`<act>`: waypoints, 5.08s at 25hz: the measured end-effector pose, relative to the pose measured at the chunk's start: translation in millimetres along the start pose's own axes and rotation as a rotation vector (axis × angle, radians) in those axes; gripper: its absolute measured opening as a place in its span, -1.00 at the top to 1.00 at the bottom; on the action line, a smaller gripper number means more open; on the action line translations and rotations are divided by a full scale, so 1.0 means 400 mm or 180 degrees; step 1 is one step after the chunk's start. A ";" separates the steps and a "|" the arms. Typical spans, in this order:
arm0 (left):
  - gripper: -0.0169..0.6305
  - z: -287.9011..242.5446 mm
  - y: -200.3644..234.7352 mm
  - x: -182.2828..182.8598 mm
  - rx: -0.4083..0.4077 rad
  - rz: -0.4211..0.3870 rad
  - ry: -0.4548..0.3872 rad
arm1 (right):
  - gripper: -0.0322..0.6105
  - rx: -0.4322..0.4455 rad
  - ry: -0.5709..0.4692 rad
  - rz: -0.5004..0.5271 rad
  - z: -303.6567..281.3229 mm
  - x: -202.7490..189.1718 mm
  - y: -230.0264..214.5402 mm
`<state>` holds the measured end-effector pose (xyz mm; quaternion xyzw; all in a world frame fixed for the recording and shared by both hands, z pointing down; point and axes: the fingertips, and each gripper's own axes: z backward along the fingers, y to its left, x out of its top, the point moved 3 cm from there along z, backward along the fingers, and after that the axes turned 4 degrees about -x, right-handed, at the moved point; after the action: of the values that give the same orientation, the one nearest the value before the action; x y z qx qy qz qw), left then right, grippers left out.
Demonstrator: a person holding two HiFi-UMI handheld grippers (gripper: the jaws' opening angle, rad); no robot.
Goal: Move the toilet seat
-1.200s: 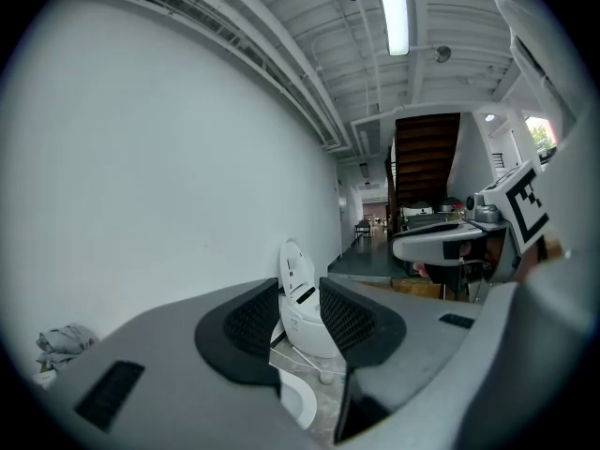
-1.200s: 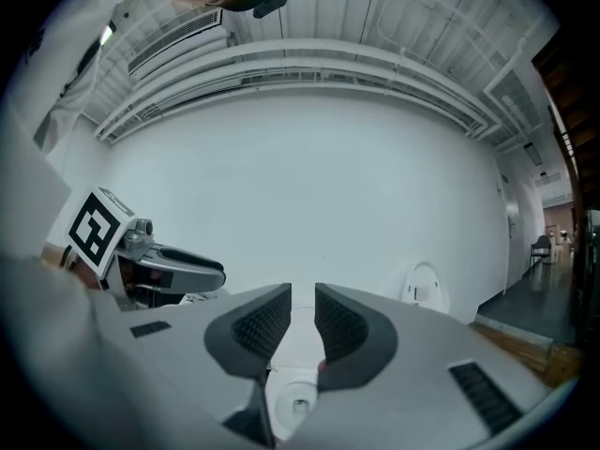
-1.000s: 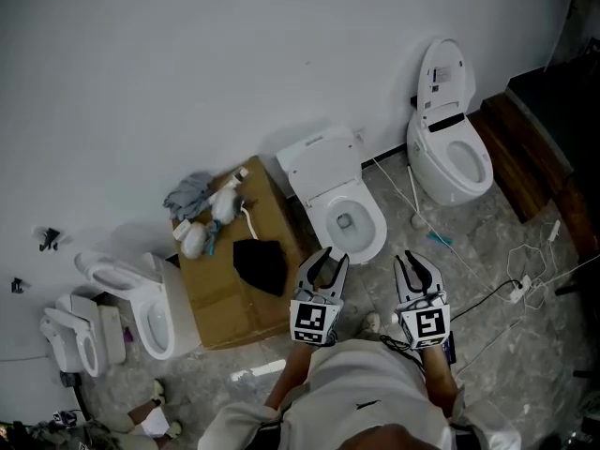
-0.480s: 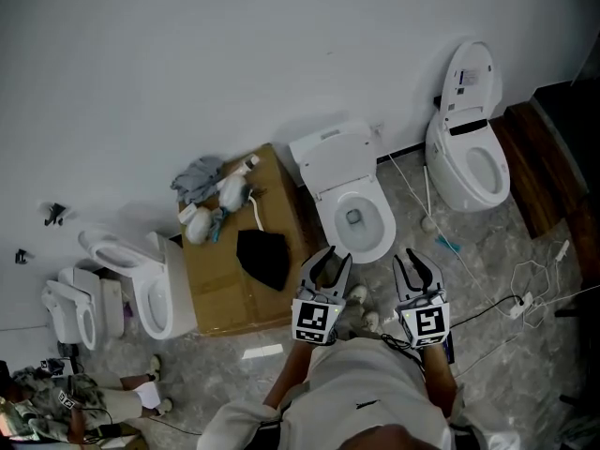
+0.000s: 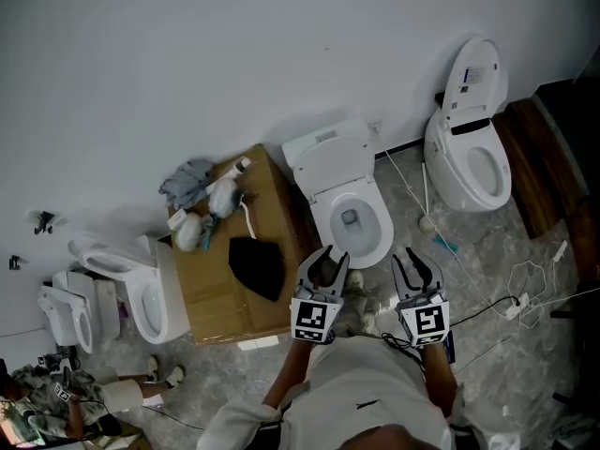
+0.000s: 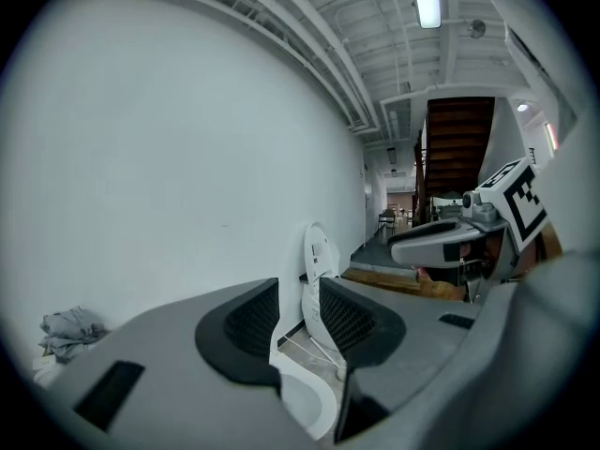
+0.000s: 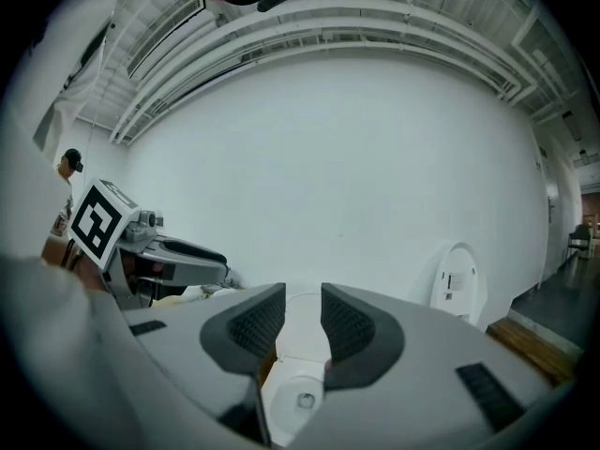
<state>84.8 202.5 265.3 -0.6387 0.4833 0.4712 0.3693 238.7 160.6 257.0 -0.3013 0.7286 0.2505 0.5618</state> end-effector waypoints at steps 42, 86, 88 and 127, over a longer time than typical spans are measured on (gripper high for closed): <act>0.48 -0.285 0.353 -0.297 0.0206 0.0700 0.0594 | 0.51 0.0326 0.1265 0.0083 -0.483 -0.236 -0.052; 0.48 -0.469 0.309 -0.851 0.1020 0.1490 0.1454 | 0.49 0.1148 0.2316 0.0010 -0.688 -0.849 -0.157; 0.48 -0.477 0.305 -0.879 0.1024 0.1513 0.1496 | 0.47 0.1104 0.2311 -0.0022 -0.691 -0.873 -0.159; 0.12 -0.502 0.218 -1.451 0.1082 0.2284 0.2395 | 0.14 0.0223 0.2870 -0.0757 -0.696 -1.371 -0.183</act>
<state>-1.7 150.1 877.4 -0.4896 0.8390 0.2219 0.0849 208.1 0.5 854.5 -0.4425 0.8684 0.0037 0.2237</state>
